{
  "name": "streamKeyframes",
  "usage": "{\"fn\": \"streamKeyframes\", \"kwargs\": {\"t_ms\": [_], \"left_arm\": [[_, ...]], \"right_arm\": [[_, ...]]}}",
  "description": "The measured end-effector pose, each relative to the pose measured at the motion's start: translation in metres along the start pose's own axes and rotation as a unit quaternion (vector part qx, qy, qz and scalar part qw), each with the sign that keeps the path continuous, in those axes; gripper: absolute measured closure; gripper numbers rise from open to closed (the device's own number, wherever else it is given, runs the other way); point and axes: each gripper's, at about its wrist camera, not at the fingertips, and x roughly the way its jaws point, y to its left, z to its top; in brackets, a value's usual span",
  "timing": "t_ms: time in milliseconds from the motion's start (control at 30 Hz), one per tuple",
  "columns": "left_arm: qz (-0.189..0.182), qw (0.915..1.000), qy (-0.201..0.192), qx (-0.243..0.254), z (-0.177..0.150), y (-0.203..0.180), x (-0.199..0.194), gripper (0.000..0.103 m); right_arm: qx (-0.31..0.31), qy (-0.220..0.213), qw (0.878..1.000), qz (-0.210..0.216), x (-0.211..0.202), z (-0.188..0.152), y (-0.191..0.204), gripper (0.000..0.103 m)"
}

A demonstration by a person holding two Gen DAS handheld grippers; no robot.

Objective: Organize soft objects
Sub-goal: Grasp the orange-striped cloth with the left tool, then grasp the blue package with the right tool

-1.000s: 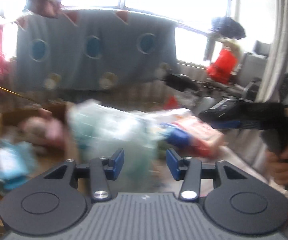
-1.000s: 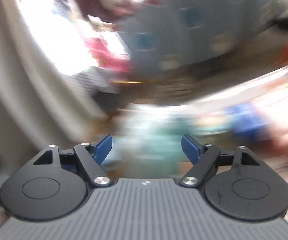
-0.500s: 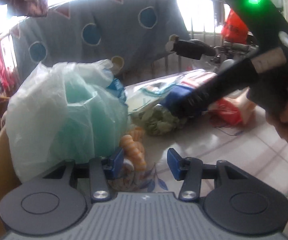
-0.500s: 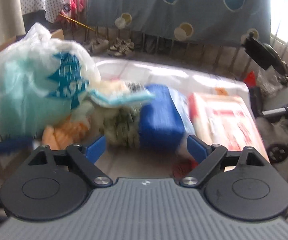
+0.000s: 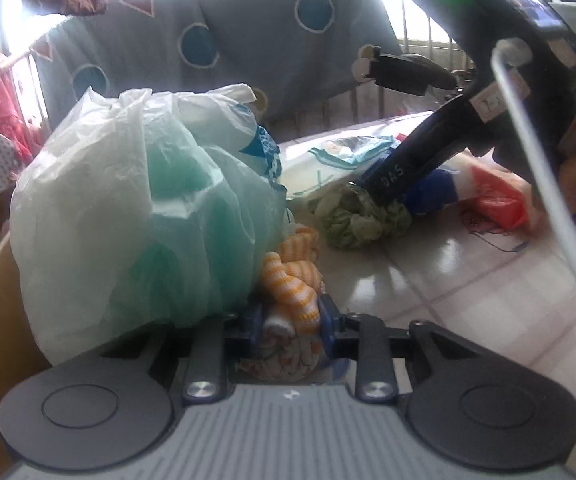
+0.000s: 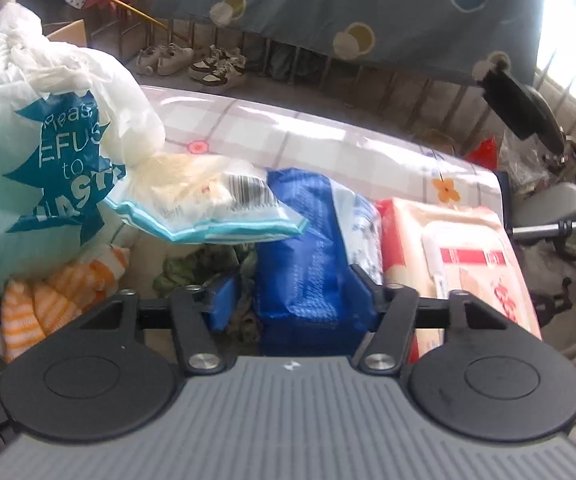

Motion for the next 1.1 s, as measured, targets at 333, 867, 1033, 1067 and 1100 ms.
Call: {"fn": "streamKeyframes", "kwargs": {"t_ms": [333, 867, 1033, 1067, 1100], "left_arm": [[-0.041, 0.9989, 0.018, -0.011, -0.030, 0.006, -0.048, 0.074], [-0.096, 0.9912, 0.016, -0.090, -0.058, 0.036, -0.090, 0.040], [-0.108, 0.9889, 0.007, -0.102, -0.050, 0.032, -0.082, 0.031], [-0.111, 0.9881, 0.009, -0.106, -0.049, 0.031, -0.078, 0.031], [-0.115, 0.9871, 0.010, -0.110, -0.048, 0.032, -0.073, 0.031]], "right_arm": [[0.028, 0.026, 0.999, 0.029, -0.037, -0.035, -0.010, 0.057], [0.065, 0.037, 0.993, 0.092, -0.124, -0.106, -0.014, 0.056], [0.045, 0.007, 0.998, 0.045, -0.105, -0.060, -0.017, 0.012], [0.046, 0.015, 0.998, 0.045, -0.093, -0.052, -0.018, 0.012], [0.046, 0.019, 0.998, 0.040, -0.081, -0.045, -0.019, 0.012]]}}
